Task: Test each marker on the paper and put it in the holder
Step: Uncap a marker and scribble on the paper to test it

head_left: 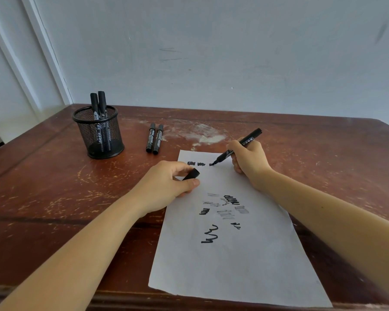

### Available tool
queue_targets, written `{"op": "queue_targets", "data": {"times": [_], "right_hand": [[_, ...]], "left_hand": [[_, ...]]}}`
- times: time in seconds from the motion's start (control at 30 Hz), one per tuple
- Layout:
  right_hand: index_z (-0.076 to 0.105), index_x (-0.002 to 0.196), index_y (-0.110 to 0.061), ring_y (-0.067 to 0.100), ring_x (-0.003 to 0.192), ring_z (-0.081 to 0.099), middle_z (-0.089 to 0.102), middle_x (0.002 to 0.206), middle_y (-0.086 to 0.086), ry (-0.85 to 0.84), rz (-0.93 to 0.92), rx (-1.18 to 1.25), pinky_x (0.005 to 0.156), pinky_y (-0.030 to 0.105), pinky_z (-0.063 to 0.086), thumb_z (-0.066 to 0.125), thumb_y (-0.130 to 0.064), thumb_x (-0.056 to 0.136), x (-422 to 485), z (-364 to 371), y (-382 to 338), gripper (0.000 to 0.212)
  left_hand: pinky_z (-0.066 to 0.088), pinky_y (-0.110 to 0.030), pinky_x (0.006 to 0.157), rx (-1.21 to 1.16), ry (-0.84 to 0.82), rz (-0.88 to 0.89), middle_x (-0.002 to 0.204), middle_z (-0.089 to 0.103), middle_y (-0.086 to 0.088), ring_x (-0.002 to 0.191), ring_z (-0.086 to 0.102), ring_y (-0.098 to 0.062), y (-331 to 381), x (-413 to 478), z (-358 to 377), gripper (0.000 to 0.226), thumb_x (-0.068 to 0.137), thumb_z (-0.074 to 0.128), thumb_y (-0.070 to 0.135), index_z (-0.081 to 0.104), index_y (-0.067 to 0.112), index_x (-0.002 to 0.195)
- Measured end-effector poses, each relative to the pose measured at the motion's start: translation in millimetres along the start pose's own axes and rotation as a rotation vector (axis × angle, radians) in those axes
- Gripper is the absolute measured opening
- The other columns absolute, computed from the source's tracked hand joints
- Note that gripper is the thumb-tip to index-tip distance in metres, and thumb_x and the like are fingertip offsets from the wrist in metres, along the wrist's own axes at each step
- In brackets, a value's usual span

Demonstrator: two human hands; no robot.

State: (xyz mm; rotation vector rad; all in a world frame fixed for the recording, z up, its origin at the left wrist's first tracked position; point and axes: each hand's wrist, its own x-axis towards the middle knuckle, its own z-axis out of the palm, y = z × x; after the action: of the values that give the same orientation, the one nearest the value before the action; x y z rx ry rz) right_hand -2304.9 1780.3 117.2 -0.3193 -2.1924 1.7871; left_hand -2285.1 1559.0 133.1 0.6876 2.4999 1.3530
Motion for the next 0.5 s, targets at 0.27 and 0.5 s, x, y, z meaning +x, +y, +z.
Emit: {"op": "queue_targets", "data": {"times": [0.27,0.5], "right_hand": [[0.037,0.062,-0.02,0.02,0.046,0.03,0.035,0.05,0.001,0.051,0.021,-0.054,0.054,0.038,0.027,0.052,-0.028,0.068,2.0,-0.6,1.1,0.018],[0.035,0.062,-0.018,0.02,0.043,0.03,0.034,0.048,0.0,0.073,0.03,-0.048,0.053,0.036,0.029,0.051,-0.028,0.067,2.4,-1.7,0.9,0.02]], "left_hand": [[0.057,-0.029,0.079,-0.007,0.005,0.003,0.093,0.073,0.003,0.084,0.069,-0.016,-1.1,0.7,-0.2,0.025,0.086,0.065,0.03,0.067,0.022,0.11],[0.057,-0.03,0.079,-0.004,0.005,0.01,0.096,0.073,0.003,0.084,0.069,-0.015,-1.7,1.0,0.1,0.026,0.086,0.065,0.029,0.067,0.021,0.11]]}}
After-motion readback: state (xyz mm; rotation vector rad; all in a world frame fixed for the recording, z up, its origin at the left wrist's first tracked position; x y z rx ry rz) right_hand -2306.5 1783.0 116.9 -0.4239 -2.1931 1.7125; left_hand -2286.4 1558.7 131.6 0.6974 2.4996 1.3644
